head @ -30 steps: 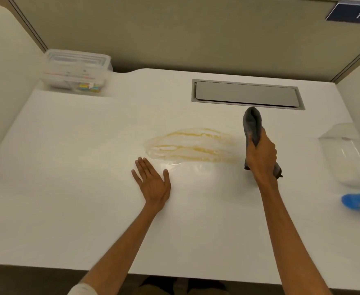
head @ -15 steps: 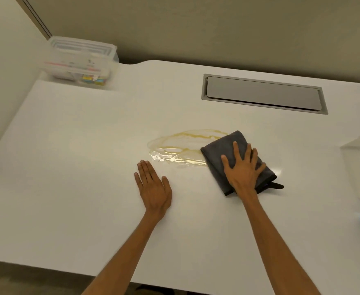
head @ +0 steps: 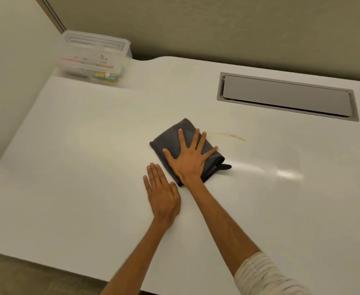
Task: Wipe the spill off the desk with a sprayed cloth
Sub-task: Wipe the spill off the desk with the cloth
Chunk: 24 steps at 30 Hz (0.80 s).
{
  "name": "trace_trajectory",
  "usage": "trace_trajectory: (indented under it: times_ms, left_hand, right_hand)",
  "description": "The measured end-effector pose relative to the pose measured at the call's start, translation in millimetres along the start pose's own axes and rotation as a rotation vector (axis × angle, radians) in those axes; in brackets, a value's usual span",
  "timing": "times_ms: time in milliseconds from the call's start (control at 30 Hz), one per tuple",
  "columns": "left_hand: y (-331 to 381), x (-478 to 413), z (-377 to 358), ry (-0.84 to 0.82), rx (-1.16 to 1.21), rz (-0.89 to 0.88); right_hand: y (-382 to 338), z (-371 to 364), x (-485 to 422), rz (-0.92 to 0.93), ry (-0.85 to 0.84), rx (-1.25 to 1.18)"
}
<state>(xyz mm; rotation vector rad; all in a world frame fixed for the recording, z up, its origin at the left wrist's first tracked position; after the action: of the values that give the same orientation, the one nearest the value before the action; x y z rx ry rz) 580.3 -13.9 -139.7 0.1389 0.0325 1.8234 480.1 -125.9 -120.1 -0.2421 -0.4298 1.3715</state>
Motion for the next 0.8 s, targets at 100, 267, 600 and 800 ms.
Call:
trace_trajectory:
  times_ms: [100, 267, 600, 800]
  left_hand:
    - [1.6, 0.3, 1.3, 0.011, 0.011, -0.015]
    - [0.4, 0.9, 2.2, 0.007, 0.015, -0.026]
    - [-15.6, 1.9, 2.0, 0.028, 0.083, -0.129]
    - [-15.3, 1.9, 0.5, 0.008, 0.097, -0.107]
  right_hand:
    - [24.6, 14.1, -20.0, -0.028, 0.037, 0.006]
    - [173.7, 84.2, -42.6, -0.381, 0.242, -0.022]
    - [164.1, 84.4, -36.3, -0.435, 0.277, -0.065]
    - [10.8, 15.6, -37.8, 0.052, 0.031, 0.069]
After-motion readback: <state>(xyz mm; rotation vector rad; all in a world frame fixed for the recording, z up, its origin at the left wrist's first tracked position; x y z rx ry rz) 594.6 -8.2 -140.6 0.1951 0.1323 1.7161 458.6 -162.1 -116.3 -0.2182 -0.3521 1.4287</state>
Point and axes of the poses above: each hand's wrist, its own x-axis away from the middle knuckle, its own z-axis out of the back of the hand, y = z × x, the point moved 6 cm from there along -x, towards the middle knuckle, and after that the axes turned 10 degrees about -x, right-handed, at the moved point
